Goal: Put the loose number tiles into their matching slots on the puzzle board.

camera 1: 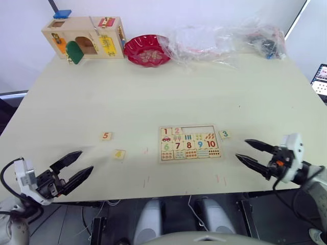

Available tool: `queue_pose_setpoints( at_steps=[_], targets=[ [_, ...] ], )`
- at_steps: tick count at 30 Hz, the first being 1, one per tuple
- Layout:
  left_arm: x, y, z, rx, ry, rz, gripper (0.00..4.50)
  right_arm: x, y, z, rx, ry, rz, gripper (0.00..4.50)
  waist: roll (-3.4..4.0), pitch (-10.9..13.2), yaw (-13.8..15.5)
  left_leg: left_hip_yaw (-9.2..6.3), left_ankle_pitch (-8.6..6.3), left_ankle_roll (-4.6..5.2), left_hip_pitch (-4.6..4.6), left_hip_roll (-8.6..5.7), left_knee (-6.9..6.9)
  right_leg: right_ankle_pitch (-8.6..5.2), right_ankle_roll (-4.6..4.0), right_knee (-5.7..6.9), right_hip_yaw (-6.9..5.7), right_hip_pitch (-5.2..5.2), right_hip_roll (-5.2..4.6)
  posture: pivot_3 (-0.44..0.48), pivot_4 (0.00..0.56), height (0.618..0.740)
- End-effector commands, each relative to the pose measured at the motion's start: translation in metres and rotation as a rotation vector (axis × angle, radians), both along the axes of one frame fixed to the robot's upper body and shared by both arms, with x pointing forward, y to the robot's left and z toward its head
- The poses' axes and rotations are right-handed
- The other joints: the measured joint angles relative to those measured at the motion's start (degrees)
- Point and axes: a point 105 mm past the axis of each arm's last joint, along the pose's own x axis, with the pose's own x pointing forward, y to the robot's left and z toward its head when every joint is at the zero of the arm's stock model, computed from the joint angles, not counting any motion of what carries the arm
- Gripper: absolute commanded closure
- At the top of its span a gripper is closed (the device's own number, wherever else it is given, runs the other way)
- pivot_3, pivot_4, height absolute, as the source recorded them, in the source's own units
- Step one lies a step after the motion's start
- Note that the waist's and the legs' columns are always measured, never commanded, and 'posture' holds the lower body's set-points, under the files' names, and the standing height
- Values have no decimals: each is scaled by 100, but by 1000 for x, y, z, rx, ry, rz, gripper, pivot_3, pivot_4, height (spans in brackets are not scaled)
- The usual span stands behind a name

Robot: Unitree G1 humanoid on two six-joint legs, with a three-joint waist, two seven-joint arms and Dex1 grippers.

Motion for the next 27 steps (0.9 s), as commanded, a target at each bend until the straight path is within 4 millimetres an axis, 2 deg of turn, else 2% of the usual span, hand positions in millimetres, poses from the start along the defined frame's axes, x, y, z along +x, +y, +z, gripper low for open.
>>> queue_pose_setpoints(
  at_steps=[1,5,15,21,27],
  targets=[
    [-6,12,2,38,-1,25,0,-7,-11,11,-24,-57,-29,47,-8,-5,1,0,0,0,6,8,0,-1,0,0,2,4,0,0,150,740],
    [-5,15,-1,52,7,30,0,-11,-24,9,-30,-50,-71,47,-10,-6,29,-1,0,-1,4,21,-1,8,-15,-6,10,4,0,0,150,740],
    [0,14,4,54,-12,-6,0,-6,-26,11,-58,-53,-46,47,-17,-10,40,2,0,-1,0,19,0,11,-18,-10,6,4,-2,0,150,740],
    [2,2,12,29,-71,-74,0,12,-19,20,-134,-44,50,47,-17,-10,29,5,0,0,1,16,0,12,-18,-10,12,3,-2,0,150,740],
    [-4,-20,33,-49,-126,-250,0,40,-5,27,-269,-6,252,47,-15,-9,28,4,0,0,0,17,2,13,-19,-9,8,3,0,0,150,740]
  ],
)
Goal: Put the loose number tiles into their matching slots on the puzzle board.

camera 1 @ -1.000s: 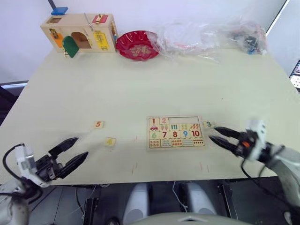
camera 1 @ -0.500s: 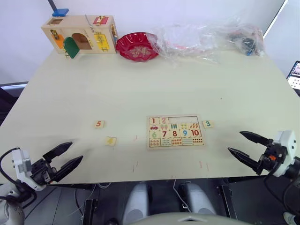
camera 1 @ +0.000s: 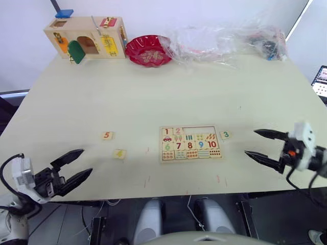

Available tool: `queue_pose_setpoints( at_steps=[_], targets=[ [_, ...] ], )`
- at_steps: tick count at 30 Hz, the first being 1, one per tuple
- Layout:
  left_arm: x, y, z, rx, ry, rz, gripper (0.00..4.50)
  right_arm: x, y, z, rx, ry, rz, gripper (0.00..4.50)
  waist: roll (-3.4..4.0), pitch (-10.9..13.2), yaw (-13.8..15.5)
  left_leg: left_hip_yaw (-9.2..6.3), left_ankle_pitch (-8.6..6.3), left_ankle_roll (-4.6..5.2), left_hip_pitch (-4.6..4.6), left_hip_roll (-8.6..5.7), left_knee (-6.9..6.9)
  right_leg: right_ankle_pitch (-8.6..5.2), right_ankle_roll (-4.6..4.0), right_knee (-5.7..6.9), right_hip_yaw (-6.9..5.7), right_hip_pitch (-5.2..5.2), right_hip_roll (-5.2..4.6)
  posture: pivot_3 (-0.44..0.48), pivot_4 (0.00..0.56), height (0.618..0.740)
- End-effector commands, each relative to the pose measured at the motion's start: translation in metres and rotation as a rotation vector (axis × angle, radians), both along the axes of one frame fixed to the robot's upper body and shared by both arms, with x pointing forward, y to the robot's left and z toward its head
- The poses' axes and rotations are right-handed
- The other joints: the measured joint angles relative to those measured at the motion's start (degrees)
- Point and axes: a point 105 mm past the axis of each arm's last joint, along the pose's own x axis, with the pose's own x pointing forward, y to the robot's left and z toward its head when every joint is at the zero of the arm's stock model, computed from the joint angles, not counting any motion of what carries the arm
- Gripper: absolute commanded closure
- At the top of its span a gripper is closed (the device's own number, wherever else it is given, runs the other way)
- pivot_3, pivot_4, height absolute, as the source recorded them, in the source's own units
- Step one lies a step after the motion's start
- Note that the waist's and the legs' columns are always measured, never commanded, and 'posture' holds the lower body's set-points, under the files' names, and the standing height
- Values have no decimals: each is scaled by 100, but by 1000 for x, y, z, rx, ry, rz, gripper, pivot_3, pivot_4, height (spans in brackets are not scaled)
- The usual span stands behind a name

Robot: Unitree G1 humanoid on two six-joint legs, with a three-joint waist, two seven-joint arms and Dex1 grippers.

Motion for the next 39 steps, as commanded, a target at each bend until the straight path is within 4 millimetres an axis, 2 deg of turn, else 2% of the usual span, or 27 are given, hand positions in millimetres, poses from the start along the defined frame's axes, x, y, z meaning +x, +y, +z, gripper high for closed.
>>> queue_pose_setpoints(
  at_steps=[1,7,17,19,21,28,39],
  targets=[
    [-3,-10,16,-20,-62,-93,0,13,4,1,-66,25,85,47,1,0,8,-1,0,0,0,1,0,0,-1,0,-1,0,1,0,150,740],
    [-3,-18,20,-39,-71,-143,0,41,9,-7,-213,60,216,47,6,4,19,2,0,0,-9,-3,0,12,17,-2,-8,-4,1,0,150,740],
    [-4,-26,17,-48,-62,-165,0,84,17,-22,-385,121,300,47,13,8,-5,4,0,0,-15,-23,1,14,19,0,-11,-10,-1,0,150,740],
    [-5,-26,16,-49,-59,-162,0,88,19,-24,-399,134,314,47,14,9,-3,3,0,-1,-16,-23,0,14,19,0,-12,-12,0,0,150,740],
    [-6,-26,15,-50,-59,-163,0,91,20,-27,-415,140,323,1131,17,11,12,3,0,-1,-18,-23,-1,14,19,0,-13,-14,0,0,150,740],
    [-7,-28,15,-51,-61,-164,0,99,20,-31,-441,132,346,1131,18,11,-3,4,1,-1,-16,-24,3,15,19,3,-14,-11,-2,0,150,740],
    [-6,-31,19,-53,-67,-170,0,98,20,-36,-435,115,381,1131,18,11,-6,3,1,-1,-12,-24,4,18,15,6,-13,-7,-1,0,150,740]
  ],
)
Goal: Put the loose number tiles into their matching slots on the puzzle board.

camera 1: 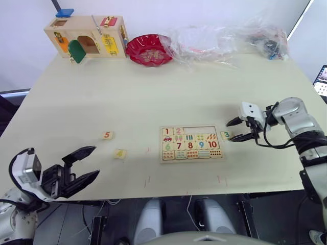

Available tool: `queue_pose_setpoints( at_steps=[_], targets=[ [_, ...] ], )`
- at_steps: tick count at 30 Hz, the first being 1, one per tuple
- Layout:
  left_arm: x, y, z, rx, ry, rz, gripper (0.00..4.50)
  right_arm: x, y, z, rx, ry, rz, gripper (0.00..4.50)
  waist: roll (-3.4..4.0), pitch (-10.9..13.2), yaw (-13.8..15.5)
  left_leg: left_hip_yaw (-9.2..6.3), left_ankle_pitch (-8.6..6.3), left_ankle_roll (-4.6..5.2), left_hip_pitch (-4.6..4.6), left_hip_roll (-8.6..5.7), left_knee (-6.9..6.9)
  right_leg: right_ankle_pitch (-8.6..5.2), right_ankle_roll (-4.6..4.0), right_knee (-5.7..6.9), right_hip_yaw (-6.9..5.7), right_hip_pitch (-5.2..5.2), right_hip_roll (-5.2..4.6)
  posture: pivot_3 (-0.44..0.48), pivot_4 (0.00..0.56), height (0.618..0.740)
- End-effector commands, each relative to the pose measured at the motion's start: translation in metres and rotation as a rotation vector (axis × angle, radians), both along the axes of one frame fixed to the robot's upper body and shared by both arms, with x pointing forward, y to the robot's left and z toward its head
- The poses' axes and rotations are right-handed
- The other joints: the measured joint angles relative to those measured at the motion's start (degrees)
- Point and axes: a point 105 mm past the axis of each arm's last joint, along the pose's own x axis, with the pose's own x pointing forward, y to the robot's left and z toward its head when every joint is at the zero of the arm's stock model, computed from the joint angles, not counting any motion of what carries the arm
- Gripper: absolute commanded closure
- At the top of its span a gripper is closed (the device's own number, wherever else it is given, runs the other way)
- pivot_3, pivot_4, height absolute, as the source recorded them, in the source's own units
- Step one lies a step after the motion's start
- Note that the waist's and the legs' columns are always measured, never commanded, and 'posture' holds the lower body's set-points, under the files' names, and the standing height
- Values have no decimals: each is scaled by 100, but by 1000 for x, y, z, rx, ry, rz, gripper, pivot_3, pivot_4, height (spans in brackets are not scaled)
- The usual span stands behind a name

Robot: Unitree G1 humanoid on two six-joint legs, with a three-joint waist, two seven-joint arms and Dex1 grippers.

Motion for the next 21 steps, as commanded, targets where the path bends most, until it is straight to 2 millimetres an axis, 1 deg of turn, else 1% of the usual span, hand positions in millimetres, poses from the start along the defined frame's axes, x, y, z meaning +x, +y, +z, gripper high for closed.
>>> queue_pose_setpoints(
  at_steps=[1,5,7,8,9,10,12,15,18,21],
  targets=[
    [-2,-3,8,16,-33,-30,0,0,-1,0,0,-11,5,1131,0,0,-3,0,0,0,0,0,0,0,0,0,0,0,0,0,150,740],
    [-1,-3,9,18,-34,-31,0,-1,-1,-2,1,-11,7,1131,0,0,-12,0,0,0,3,0,0,0,0,2,0,1,1,0,150,740],
    [0,-3,9,19,-35,-31,0,-1,-1,-3,0,-12,7,1665,0,0,-12,0,0,0,3,1,0,0,0,2,0,1,1,0,150,740],
    [0,-3,10,19,-35,-31,0,-1,-2,-3,1,-12,5,1855,0,0,-11,0,0,0,2,1,0,0,0,2,0,1,1,0,150,740],
    [0,-3,10,20,-35,-31,0,-1,-2,-3,2,-12,5,2222,0,0,-9,0,0,0,2,1,0,0,0,2,0,1,1,0,150,740],
    [0,-3,10,21,-36,-31,0,-2,-2,-3,3,-13,6,2438,0,0,-7,-1,0,0,2,1,0,0,0,1,0,1,1,0,150,740],
    [1,-4,10,22,-36,-31,0,-2,-2,-3,5,-19,11,3534,0,0,-4,-1,0,0,1,1,-2,0,-1,0,-1,1,1,0,150,740],
    [2,-4,10,22,-36,-31,0,-5,0,2,14,-32,34,3584,0,0,0,-1,0,0,0,1,-2,0,0,0,-1,1,0,0,150,740],
    [3,-5,11,21,-38,-32,0,-4,6,19,42,-103,54,3584,2,1,0,-2,0,0,0,1,-2,0,0,0,-1,1,0,0,150,740],
    [3,-6,11,21,-40,-32,0,-2,13,34,30,-173,43,3584,9,5,-2,-1,0,0,-1,1,-1,0,0,1,-1,-1,0,0,150,740]
  ],
)
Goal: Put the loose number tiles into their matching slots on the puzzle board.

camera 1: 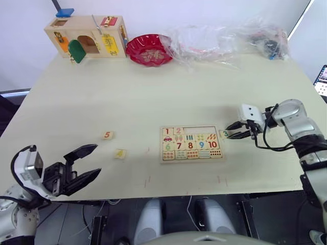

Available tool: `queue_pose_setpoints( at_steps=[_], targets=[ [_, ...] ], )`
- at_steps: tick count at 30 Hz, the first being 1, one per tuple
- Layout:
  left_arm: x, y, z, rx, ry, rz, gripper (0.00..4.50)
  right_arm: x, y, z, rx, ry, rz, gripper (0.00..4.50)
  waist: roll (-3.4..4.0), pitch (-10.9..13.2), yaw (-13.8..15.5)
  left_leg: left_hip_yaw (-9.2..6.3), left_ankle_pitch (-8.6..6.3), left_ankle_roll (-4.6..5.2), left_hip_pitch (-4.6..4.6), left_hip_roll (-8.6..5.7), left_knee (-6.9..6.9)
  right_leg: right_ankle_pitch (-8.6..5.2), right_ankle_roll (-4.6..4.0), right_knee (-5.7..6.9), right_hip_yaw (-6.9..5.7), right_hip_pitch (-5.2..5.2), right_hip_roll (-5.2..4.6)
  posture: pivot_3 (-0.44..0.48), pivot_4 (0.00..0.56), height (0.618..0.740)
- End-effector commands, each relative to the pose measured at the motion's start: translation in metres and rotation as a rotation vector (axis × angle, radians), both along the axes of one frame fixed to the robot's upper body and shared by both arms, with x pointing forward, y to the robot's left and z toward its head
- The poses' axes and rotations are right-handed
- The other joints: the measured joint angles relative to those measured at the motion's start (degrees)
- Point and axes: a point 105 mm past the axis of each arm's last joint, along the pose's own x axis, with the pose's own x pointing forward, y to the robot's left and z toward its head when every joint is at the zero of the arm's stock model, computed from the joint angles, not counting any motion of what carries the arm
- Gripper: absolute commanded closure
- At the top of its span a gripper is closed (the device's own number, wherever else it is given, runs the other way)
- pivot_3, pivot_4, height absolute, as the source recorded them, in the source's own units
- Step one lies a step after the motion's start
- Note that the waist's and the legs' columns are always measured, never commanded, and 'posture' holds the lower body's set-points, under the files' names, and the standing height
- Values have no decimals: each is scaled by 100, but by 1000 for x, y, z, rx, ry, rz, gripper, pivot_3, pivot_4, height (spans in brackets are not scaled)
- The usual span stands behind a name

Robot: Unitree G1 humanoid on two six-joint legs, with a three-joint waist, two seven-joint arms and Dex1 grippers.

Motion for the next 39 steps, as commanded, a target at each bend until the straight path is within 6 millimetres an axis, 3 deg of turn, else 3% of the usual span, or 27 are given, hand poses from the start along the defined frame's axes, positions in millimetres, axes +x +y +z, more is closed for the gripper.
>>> queue_pose_setpoints(
  at_steps=[1,11,16,20,22,28,39],
  targets=[
    [-1,-3,8,19,-36,-18,0,5,10,38,13,-144,-14,3584,3,2,-4,-1,0,0,0,0,0,0,0,0,1,-1,0,0,150,740],
    [0,4,3,19,-27,-8,0,-14,53,85,-211,-142,-79,3584,10,6,0,-9,0,0,-5,0,0,0,-1,7,5,-17,0,0,150,740],
    [1,6,1,22,-23,0,0,-5,93,104,-267,-242,-33,3584,9,5,-11,-11,0,0,-8,0,0,-1,-1,4,3,-19,-2,0,150,740],
    [0,7,-1,22,-19,5,0,0,113,95,-313,-237,-10,3584,8,5,-5,-10,0,0,-10,1,-2,-1,-1,4,-1,-19,-2,0,150,740],
    [0,7,-2,22,-17,7,0,4,113,89,-423,-256,7,3584,9,6,11,-8,0,0,-13,-2,-1,-1,-1,3,-3,-19,-4,0,150,740],
    [1,7,-5,19,-15,11,0,5,125,77,-514,-191,58,3584,9,5,-5,-6,0,0,-17,-4,-2,0,-1,1,-12,-20,-6,0,150,740],
    [-1,8,-6,21,-17,20,0,8,148,59,-476,-125,-6,3584,9,5,-12,-11,0,-1,-17,-3,-2,-1,-2,6,-19,-20,-4,0,150,740]
  ],
)
